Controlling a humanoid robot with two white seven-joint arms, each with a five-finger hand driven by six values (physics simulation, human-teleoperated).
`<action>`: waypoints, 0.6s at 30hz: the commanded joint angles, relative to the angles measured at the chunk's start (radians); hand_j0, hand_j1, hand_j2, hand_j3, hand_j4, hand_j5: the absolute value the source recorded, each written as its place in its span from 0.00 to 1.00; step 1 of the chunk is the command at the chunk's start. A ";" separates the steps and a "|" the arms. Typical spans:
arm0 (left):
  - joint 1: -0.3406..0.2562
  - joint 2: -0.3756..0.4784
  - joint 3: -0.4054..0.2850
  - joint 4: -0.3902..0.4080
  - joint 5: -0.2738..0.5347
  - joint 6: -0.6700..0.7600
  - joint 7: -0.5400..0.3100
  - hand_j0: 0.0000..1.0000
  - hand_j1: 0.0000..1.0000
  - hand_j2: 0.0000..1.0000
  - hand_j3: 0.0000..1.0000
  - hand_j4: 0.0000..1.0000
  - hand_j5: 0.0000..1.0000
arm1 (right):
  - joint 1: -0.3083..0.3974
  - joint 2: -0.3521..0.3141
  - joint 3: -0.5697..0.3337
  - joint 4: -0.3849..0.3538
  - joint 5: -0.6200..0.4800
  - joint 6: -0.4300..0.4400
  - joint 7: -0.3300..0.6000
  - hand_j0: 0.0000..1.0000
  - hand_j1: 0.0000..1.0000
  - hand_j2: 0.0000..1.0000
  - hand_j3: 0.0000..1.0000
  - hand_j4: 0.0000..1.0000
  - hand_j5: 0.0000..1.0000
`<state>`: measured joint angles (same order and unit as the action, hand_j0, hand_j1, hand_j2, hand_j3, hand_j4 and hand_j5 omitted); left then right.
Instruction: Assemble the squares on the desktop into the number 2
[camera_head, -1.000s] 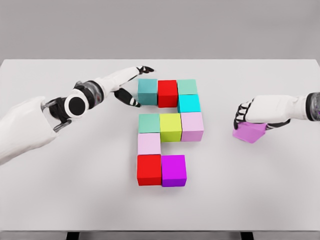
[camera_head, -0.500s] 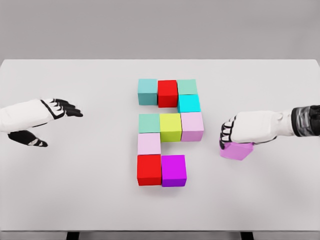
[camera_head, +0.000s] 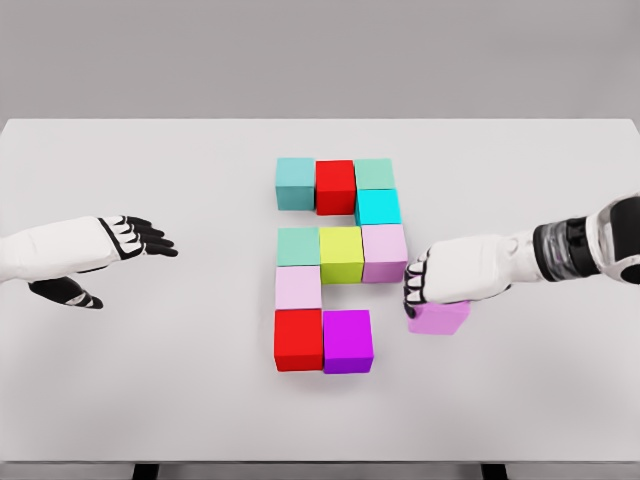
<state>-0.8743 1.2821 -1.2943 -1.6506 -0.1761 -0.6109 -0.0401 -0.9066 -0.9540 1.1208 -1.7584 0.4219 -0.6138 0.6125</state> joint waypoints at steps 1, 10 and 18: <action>0.000 -0.001 0.001 0.002 0.006 0.000 0.000 1.00 1.00 1.00 1.00 1.00 1.00 | 0.000 0.015 0.030 0.000 -0.006 0.003 -0.002 0.53 0.53 0.53 0.53 0.53 0.53; 0.000 -0.007 0.001 0.008 0.006 0.000 0.000 1.00 1.00 1.00 1.00 1.00 1.00 | -0.009 0.017 0.059 -0.001 -0.006 0.003 -0.002 0.53 0.53 0.53 0.53 0.53 0.53; 0.002 -0.018 0.003 0.029 0.006 0.000 0.000 1.00 1.00 1.00 1.00 1.00 1.00 | -0.037 0.037 0.123 -0.003 -0.006 0.003 -0.002 0.77 0.77 0.77 0.77 0.77 0.77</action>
<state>-0.8727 1.2676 -1.2935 -1.6280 -0.1764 -0.6110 -0.0403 -0.9466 -0.9235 1.2066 -1.7605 0.4393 -0.5776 0.5760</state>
